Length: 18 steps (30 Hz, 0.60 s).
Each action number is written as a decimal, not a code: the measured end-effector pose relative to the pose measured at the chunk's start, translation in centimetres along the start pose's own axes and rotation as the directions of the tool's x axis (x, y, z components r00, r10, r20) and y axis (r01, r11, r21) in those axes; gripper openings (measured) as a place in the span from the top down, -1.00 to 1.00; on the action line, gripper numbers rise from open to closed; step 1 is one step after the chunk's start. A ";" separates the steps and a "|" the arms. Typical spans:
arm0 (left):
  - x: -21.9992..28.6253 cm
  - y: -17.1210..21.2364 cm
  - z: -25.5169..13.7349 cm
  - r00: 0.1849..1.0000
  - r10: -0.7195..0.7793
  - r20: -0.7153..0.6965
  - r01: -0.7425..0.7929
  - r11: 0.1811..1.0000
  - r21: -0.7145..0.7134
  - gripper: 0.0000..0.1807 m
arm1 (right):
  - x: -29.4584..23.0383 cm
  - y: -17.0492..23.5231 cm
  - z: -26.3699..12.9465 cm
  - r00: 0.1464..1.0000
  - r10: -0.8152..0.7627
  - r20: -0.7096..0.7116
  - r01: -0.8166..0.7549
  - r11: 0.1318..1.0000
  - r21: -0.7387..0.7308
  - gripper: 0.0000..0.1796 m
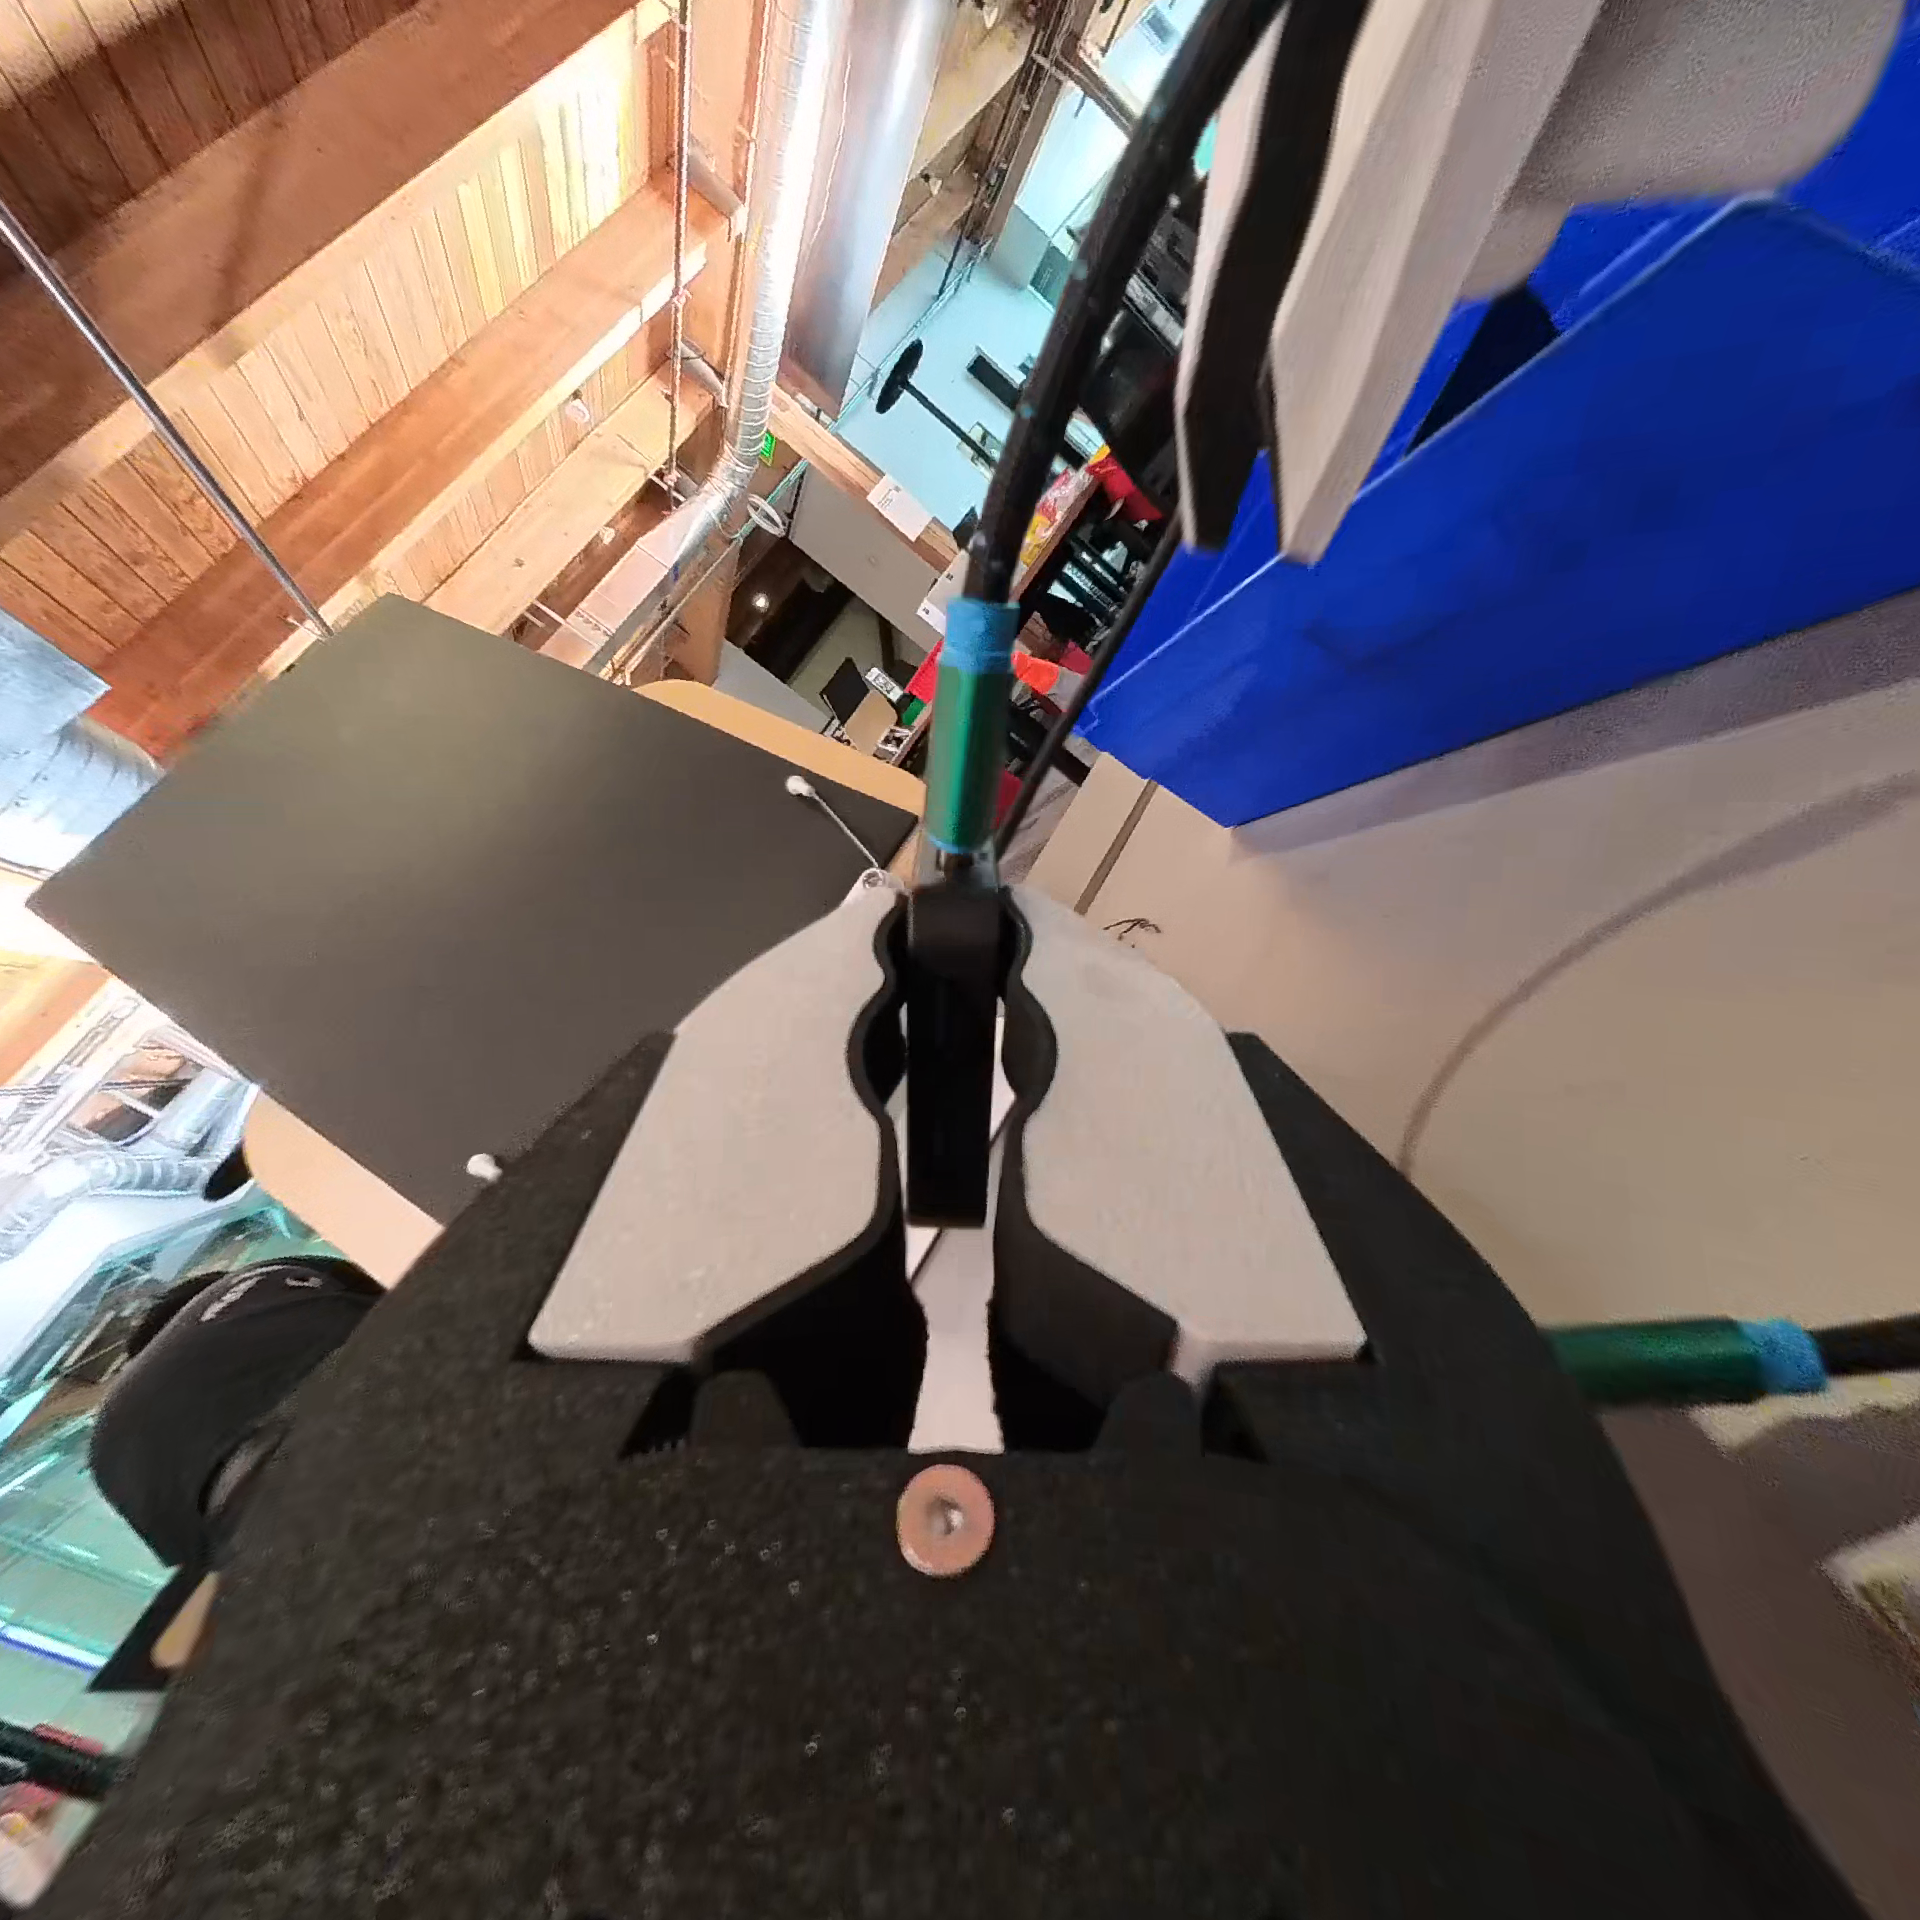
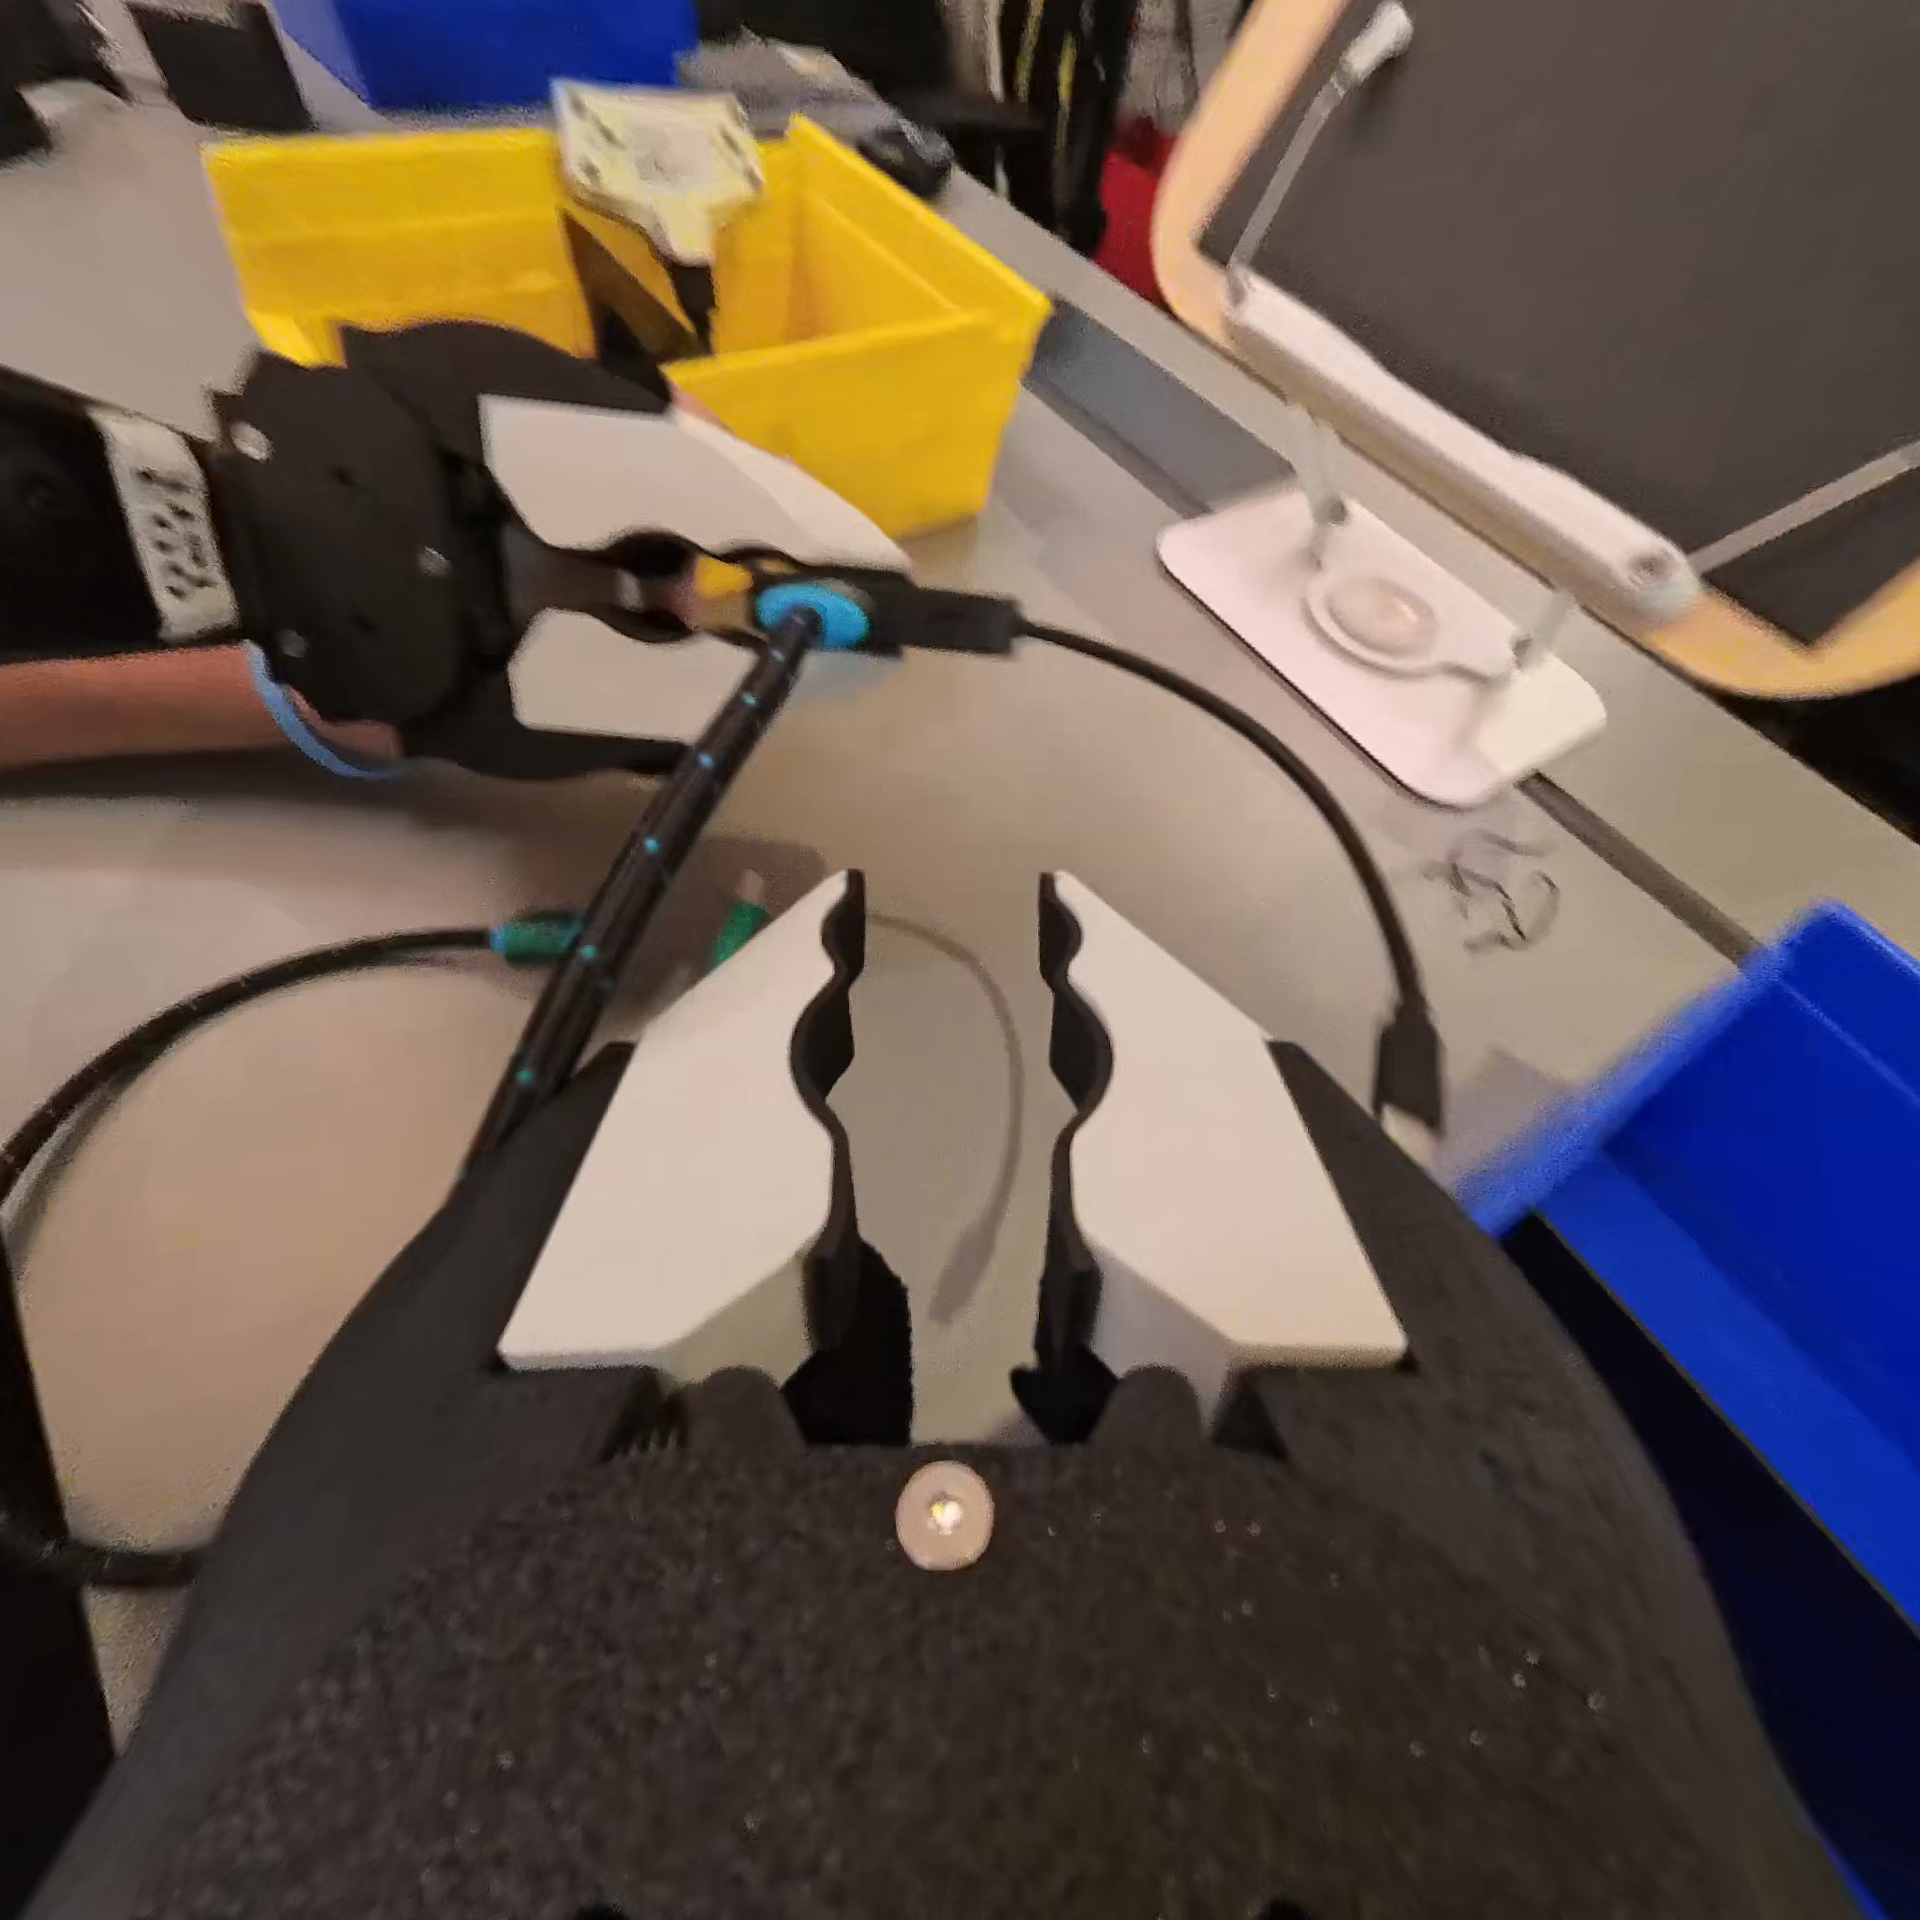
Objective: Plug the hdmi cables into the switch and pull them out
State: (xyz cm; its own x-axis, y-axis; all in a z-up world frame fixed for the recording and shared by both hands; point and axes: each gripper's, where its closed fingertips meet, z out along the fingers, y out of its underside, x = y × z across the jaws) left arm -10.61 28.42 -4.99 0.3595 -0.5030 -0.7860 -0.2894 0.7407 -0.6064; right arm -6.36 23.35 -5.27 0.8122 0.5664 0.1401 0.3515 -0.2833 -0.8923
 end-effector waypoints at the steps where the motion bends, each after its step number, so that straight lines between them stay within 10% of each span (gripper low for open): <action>1: 0.0 0.0 0.0 1.000 -0.021 -0.005 0.021 1.000 -0.001 0.84 | -1.1 -0.7 0.7 0.999 0.003 0.037 -0.004 0.999 0.045 0.63; 18: 1.7 0.2 0.4 0.996 -0.049 -0.076 0.045 0.997 -0.062 0.85 | -1.9 -3.4 2.7 0.992 0.007 -0.130 0.042 0.928 0.369 0.74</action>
State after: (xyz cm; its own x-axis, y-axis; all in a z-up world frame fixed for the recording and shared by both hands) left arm -9.73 27.90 -6.40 0.3044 -0.5715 -0.7620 -0.3271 0.6887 -0.6471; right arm -10.32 25.34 -3.67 0.8682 0.4592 0.1882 0.1881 0.0464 -0.9811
